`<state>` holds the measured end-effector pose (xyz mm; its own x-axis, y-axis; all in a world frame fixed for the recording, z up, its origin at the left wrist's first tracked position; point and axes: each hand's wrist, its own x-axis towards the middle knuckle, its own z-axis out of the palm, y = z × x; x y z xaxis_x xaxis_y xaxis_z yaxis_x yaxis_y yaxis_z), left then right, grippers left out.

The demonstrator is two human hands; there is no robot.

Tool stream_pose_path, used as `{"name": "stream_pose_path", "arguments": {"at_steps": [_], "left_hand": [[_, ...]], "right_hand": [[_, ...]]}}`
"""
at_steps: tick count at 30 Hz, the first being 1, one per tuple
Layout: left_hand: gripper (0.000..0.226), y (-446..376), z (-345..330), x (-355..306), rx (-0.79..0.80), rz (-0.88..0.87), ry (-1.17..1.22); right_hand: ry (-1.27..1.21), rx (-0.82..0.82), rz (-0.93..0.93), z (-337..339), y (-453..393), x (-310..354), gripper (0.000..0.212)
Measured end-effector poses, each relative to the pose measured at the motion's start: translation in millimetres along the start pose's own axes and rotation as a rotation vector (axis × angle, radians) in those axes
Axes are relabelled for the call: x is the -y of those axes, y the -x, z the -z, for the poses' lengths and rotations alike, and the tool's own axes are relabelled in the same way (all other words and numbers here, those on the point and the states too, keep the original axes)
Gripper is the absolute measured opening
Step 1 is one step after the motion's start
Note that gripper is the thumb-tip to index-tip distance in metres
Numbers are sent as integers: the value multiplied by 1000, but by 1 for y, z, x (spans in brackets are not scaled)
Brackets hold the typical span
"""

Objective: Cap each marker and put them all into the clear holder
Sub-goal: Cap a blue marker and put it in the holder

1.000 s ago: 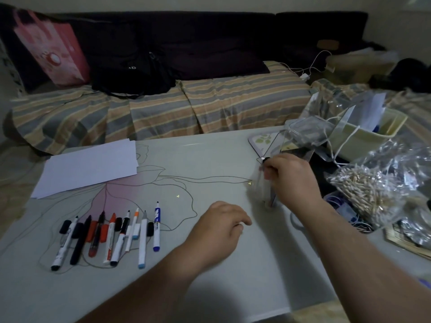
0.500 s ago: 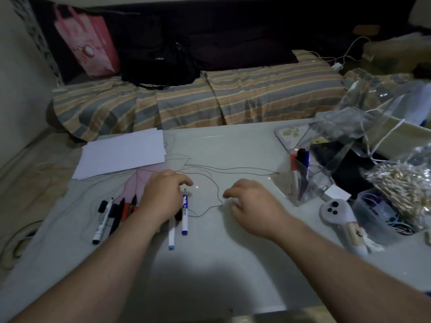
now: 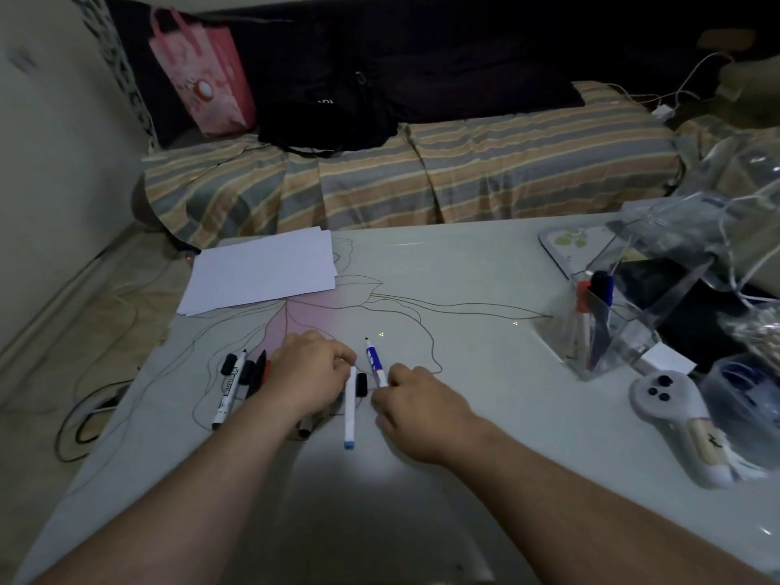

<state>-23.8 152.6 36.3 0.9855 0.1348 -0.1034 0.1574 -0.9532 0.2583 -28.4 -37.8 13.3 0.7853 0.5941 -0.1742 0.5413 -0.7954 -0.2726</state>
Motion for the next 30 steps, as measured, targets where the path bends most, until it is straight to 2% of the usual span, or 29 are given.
{"name": "stream_pose_path", "arguments": {"at_steps": [2, 5, 9, 13, 15, 18, 20, 22, 25, 28, 30], "left_hand": [[30, 0, -1, -6, 44, 5, -27], [50, 1, -2, -12, 102, -11, -107], [50, 2, -5, -20, 79, -53, -179], [49, 0, -7, -27, 51, -33, -150], [43, 2, -5, -34, -22, -24, 13], [22, 6, 0, -50, -86, 47, 487], [25, 9, -1, -60, -70, 83, 818], [32, 10, -4, -68, -45, 86, 1039], [33, 9, -6, -75, -81, -7, 1118], [29, 8, -7, -78, -121, -71, 1066], [31, 8, -8, -79, -139, -75, 1036]], "right_hand": [[-8, -34, -101, 6, -1, -5, 38], [2, -34, -207, 13, 2, -22, 37], [7, 12, -301, 22, 8, -45, 43], [-182, 5, -374, 33, 17, -60, 16], [-285, -47, -408, 37, 20, -70, 20], [-461, -112, -447, 44, 24, -83, 48], [-644, -139, -451, 51, 26, -89, 62], [-761, -171, -417, 56, 28, -94, 57], [-810, -245, -341, 64, 33, -95, 46], [-816, -370, -268, 71, 37, -92, 19], [-779, -429, -225, 76, 40, -89, 15]]}}
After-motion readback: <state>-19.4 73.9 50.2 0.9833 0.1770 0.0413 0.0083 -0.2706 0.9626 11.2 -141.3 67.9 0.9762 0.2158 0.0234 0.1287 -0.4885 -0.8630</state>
